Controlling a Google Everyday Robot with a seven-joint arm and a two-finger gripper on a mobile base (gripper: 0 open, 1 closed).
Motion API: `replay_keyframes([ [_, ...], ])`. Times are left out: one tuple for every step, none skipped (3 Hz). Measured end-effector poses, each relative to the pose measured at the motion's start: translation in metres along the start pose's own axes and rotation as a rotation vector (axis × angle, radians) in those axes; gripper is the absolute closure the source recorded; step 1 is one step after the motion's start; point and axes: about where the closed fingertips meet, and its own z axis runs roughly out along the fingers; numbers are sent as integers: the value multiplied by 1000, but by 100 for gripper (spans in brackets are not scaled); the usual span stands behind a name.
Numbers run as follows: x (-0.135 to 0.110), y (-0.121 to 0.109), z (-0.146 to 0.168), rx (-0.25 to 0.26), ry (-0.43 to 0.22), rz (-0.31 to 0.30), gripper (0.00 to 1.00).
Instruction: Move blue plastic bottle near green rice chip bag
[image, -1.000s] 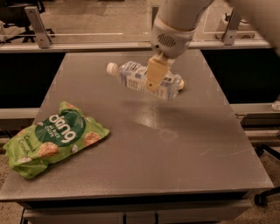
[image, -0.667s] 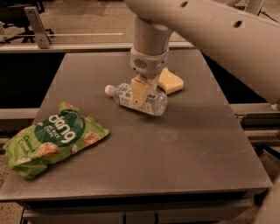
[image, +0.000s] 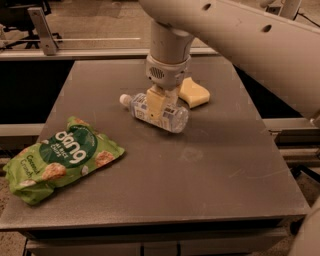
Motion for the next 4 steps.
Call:
replay_keyframes([
  [-1,-1,3,-21,-13,7,100],
  [-40,39,-11,-116,-38,41,100],
  [-44,38,-10,-112,-52,46,100],
  [-46,51,-8,-114,-76,44,82],
])
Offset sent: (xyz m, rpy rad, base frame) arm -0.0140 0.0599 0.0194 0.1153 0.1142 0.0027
